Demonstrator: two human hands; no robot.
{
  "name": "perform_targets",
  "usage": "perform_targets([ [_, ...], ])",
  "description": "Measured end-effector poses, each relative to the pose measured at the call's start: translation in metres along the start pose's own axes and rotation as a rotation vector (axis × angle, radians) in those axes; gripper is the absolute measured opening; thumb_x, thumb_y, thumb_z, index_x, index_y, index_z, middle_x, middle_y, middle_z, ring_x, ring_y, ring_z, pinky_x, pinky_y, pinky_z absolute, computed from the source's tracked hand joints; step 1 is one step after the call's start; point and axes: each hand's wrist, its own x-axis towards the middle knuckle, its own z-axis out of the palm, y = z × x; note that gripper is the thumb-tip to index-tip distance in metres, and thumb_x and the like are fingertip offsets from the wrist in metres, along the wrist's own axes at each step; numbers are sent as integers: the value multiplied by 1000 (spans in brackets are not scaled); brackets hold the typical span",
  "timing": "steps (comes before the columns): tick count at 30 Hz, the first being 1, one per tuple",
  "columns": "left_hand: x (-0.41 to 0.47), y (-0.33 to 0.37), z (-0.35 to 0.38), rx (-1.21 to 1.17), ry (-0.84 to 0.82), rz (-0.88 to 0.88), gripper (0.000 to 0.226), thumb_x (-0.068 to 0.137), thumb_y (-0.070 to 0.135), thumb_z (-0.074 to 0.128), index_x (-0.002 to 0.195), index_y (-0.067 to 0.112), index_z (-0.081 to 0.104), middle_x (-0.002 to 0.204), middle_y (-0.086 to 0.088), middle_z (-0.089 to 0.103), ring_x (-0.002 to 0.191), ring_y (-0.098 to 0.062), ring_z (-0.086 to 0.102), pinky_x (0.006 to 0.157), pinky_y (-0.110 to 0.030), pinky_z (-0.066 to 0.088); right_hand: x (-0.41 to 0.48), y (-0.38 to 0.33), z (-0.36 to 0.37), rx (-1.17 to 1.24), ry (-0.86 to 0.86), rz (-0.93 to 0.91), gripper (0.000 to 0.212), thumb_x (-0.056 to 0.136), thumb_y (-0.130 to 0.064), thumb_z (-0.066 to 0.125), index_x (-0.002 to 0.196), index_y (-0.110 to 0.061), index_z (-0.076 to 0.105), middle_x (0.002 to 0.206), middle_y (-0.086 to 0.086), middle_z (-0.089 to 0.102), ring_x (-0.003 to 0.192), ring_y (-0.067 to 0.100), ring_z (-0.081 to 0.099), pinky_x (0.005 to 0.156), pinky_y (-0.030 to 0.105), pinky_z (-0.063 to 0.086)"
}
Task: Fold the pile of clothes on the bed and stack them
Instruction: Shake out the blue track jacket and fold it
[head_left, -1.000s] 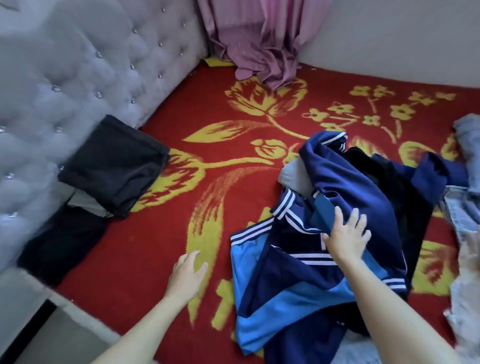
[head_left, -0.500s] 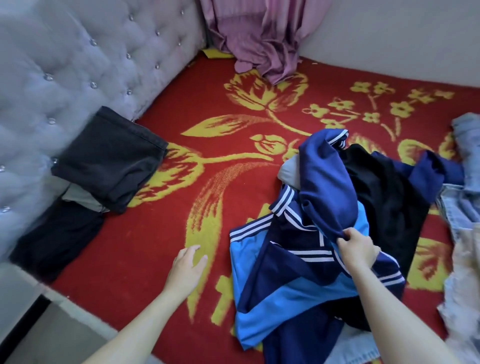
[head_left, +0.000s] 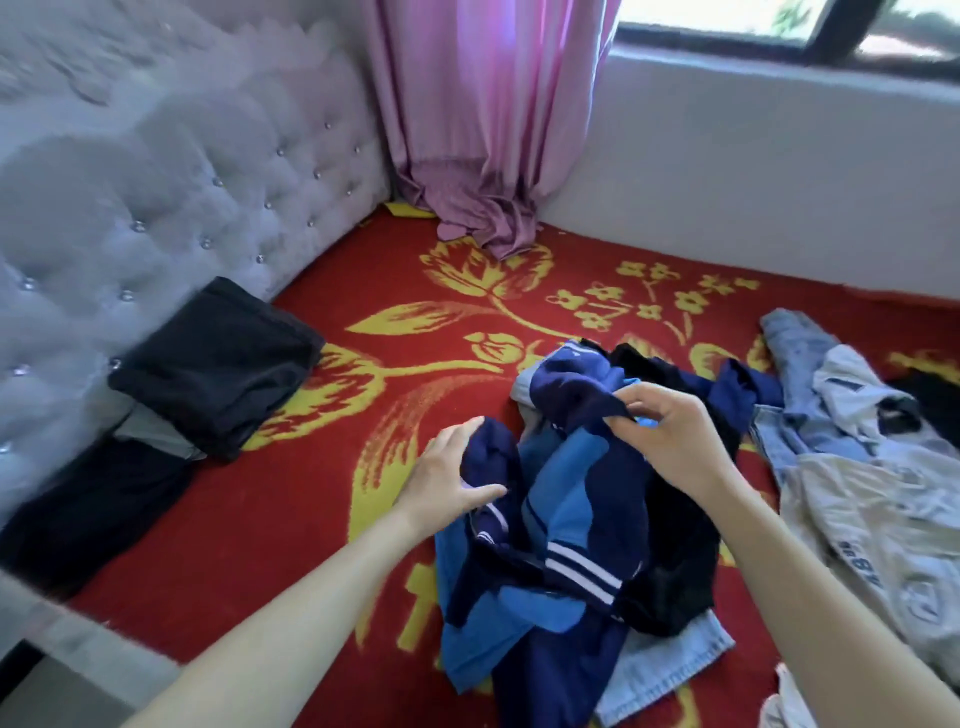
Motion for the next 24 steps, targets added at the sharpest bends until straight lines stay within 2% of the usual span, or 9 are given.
perform_targets([
  [5, -13, 51, -29, -117, 1, 206, 76, 77, 35, 74, 141, 24, 33, 141, 5, 38, 130, -11, 36, 103, -22, 28, -9, -69, -42, 232, 154, -39, 36, 79, 13, 59, 69, -21, 65, 61, -18, 65, 57, -3, 59, 54, 13, 46],
  [7, -20, 66, -41, -209, -31, 256, 68, 75, 46, 71, 133, 31, 40, 135, 8, 45, 125, -8, 43, 103, -24, 33, -7, -91, -50, 245, 230, -66, 39, 75, 8, 61, 61, -28, 66, 67, -17, 68, 64, 1, 60, 59, 18, 49],
  [10, -36, 75, -59, -385, -94, 286, 55, 63, 58, 58, 115, 40, 49, 116, 12, 60, 108, -3, 57, 98, -27, 43, 0, -119, -52, 377, 332, -105, 40, 74, 18, 51, 62, -19, 56, 74, -11, 72, 75, 8, 66, 66, 24, 54],
  [12, -46, 70, -62, -387, -132, 310, 59, 61, 56, 62, 116, 43, 46, 112, 14, 60, 104, 0, 58, 95, -23, 44, 1, -134, -44, 401, 361, -116, 37, 75, 22, 46, 66, -13, 50, 70, -9, 71, 75, 7, 67, 67, 22, 55],
  [14, -54, 61, -59, -346, -115, 327, 64, 64, 48, 72, 119, 45, 40, 115, 15, 57, 104, 4, 55, 91, -19, 40, 2, -147, -30, 378, 336, -108, 34, 77, 20, 47, 68, -12, 49, 69, -9, 71, 73, 6, 67, 69, 22, 55],
  [17, -55, 47, -68, -364, 124, 328, 64, 75, 24, 77, 121, 44, 38, 120, 13, 52, 106, 6, 49, 96, -23, 40, 3, -164, -3, 303, 210, -86, 32, 78, 18, 51, 68, -12, 52, 74, -5, 73, 73, 10, 68, 70, 28, 55],
  [21, -42, 38, -113, -163, 308, 409, 83, 73, 34, 77, 142, 23, 31, 138, 10, 35, 125, -1, 30, 107, -23, 26, 11, -192, 35, 232, 21, -51, 36, 77, 19, 53, 64, -15, 54, 78, 1, 74, 77, 19, 68, 75, 38, 54],
  [22, -39, 36, -125, -173, 327, 392, 87, 73, 35, 77, 144, 19, 29, 140, 7, 36, 127, -4, 30, 107, -23, 27, 14, -198, 46, 245, 9, -34, 36, 77, 19, 54, 63, -15, 55, 80, 3, 74, 78, 22, 68, 76, 40, 54],
  [24, -33, 26, -151, -282, 312, 373, 79, 73, 31, 78, 140, 17, 38, 130, 9, 46, 123, -5, 40, 99, -12, 32, 21, -209, 68, 310, 0, 5, 35, 79, 18, 54, 64, -14, 56, 84, 8, 74, 81, 28, 67, 78, 42, 54],
])
